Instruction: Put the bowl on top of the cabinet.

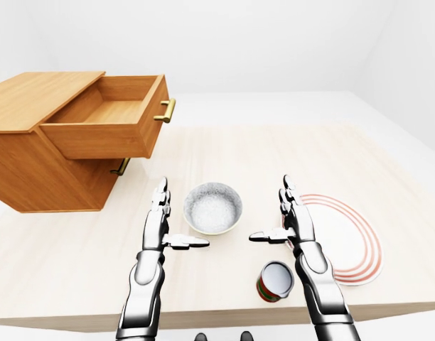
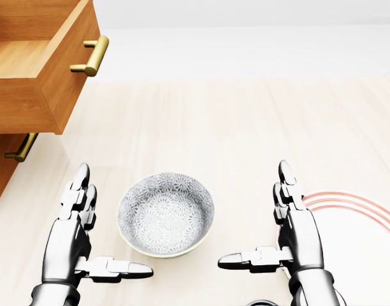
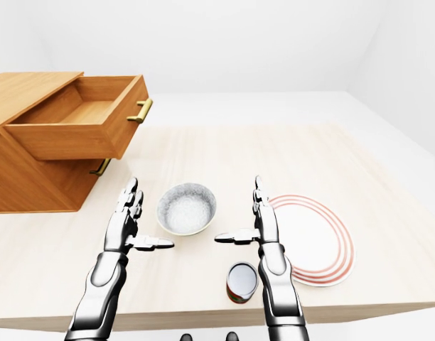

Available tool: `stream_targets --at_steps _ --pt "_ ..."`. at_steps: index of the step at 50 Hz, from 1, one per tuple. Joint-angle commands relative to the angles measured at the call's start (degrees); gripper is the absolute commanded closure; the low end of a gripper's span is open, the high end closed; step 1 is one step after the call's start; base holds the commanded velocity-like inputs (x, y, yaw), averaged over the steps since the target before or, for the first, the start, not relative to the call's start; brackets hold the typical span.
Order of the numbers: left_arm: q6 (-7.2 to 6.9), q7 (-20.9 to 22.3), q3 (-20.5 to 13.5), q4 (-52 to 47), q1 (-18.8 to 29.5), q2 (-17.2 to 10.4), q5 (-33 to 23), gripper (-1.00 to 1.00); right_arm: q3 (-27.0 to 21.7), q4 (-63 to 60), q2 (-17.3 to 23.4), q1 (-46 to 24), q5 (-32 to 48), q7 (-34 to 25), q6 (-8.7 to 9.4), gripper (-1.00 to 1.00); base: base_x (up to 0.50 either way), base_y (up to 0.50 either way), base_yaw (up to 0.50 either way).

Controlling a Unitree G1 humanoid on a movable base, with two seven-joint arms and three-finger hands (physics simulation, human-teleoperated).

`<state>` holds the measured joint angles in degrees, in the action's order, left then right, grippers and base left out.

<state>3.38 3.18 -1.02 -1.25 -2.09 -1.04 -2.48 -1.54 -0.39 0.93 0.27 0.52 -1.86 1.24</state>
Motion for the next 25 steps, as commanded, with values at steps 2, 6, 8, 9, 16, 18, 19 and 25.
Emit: stream_targets --at_steps 2,6,8,9,16,18,19,25 --pt "0.83 -0.12 0.23 -0.12 -0.29 0.10 -1.05 -1.00 0.04 -0.51 -0.03 0.29 0.11 0.00 -0.25 -1.00 0.50 0.00 0.00" --pt "1.00 -0.30 0.39 -0.13 -0.31 0.09 -1.52 -1.00 0.03 -0.59 -0.01 0.35 0.14 -0.03 -0.31 -1.00 0.50 0.00 0.00" --pt "0.88 -0.25 0.31 -0.49 -0.41 0.07 -1.43 -1.00 0.02 -0.76 -0.02 0.43 0.13 -0.04 -0.27 -1.00 0.50 0.00 0.00" --pt "0.86 -0.32 0.31 -0.63 -0.46 0.07 -1.53 -1.00 0.05 -0.80 -0.03 0.48 0.17 -0.02 -0.30 -1.00 0.50 0.00 0.00" --pt "1.08 -0.58 0.65 -1.08 -0.87 0.14 -2.36 -1.00 0.01 -0.90 -0.08 0.58 0.13 0.02 -0.58 -1.00 0.50 0.00 0.00" --pt "1.62 -0.91 0.54 -0.97 -0.95 0.29 -2.30 -1.00 0.14 -0.81 -0.12 0.42 0.61 0.48 -0.36 -1.00 0.50 0.00 0.00" --pt "1.33 -0.54 0.20 -1.22 -0.88 0.52 -0.76 -1.00 0.17 -0.64 -0.12 0.30 0.76 0.63 -0.25 -1.00 0.50 0.00 0.00" --pt "1.62 -2.09 0.50 -1.41 -1.30 0.28 -2.60 -1.00 0.11 -0.22 -0.10 0.08 0.82 0.94 -0.23 -1.00 0.08 0.00 0.00"
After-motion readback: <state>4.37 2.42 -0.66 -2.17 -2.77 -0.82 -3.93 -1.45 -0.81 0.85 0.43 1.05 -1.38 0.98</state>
